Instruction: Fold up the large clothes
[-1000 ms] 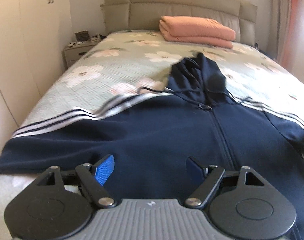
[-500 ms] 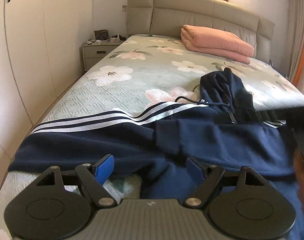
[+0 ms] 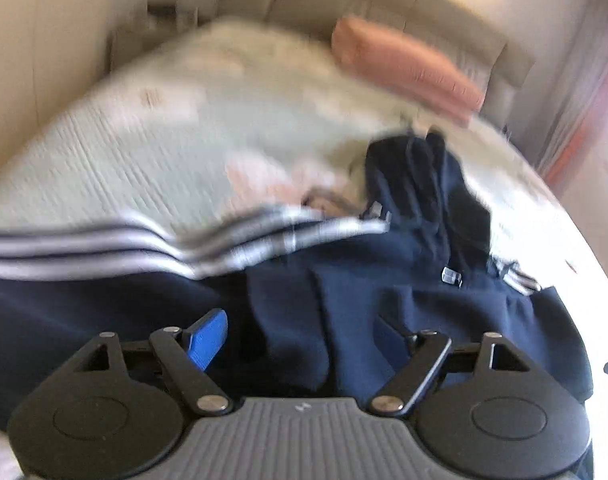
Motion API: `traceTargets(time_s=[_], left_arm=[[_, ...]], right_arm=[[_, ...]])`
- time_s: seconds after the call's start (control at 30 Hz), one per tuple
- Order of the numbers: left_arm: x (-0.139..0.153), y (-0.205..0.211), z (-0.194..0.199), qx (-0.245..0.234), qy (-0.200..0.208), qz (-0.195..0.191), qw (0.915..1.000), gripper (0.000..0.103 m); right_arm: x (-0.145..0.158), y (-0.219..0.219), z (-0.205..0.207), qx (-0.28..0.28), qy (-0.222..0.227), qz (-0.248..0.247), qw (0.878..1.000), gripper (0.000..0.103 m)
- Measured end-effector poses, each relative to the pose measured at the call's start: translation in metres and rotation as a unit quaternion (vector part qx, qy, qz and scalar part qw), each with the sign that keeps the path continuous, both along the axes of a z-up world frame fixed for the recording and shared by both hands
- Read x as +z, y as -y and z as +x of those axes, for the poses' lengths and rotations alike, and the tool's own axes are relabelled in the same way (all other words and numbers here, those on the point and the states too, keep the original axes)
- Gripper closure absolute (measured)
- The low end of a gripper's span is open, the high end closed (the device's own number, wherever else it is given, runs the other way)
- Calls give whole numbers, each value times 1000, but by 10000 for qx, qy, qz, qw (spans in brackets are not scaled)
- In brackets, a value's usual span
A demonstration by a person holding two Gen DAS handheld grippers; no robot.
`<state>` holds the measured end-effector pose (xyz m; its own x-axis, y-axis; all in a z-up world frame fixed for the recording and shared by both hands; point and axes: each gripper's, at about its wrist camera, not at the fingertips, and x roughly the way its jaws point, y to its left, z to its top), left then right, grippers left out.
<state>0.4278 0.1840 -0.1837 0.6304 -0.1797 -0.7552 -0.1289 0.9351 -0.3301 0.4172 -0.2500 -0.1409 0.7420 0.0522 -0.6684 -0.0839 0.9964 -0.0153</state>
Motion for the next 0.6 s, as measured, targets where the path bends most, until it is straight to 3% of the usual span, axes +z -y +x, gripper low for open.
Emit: traceTargets(time_s=[0.03,0.1,0.13,0.2,0.27,0.37,0.43,0.53,0.6], left_arm=[[-8,-1,9,23,-178,-110,9998,40],[-17,4,17,-34,-200,-129,9997,88],[-17,7,19,-28,-180,-34,9998,92],[-7,9,15,2,72,40,10000,93],[14,2,0,45,624,-36,9980,93],[32,-13,-18,222,931,68,9954,93],[24,-17,-17,199,619,584,9962,90],[-12,-18,-9,-35,-241,905,9956,70],[-11,-20,-23,96,57,1049,9944,60]], right_arm=[[-3,3,-1,-53,-32,22,10000,47],[-8,7,-6,-110,-73,36,9999,47],[-11,7,-4,-150,-98,30,9998,47],[-11,9,-6,-189,-130,24,9997,47],[-10,12,-10,-176,-111,16,9998,47],[-12,12,-3,-219,-98,95,9997,47],[-16,11,2,-195,-155,217,9995,47],[-24,0,15,-189,-231,297,9991,48],[-29,-8,28,-187,-255,318,9990,64]])
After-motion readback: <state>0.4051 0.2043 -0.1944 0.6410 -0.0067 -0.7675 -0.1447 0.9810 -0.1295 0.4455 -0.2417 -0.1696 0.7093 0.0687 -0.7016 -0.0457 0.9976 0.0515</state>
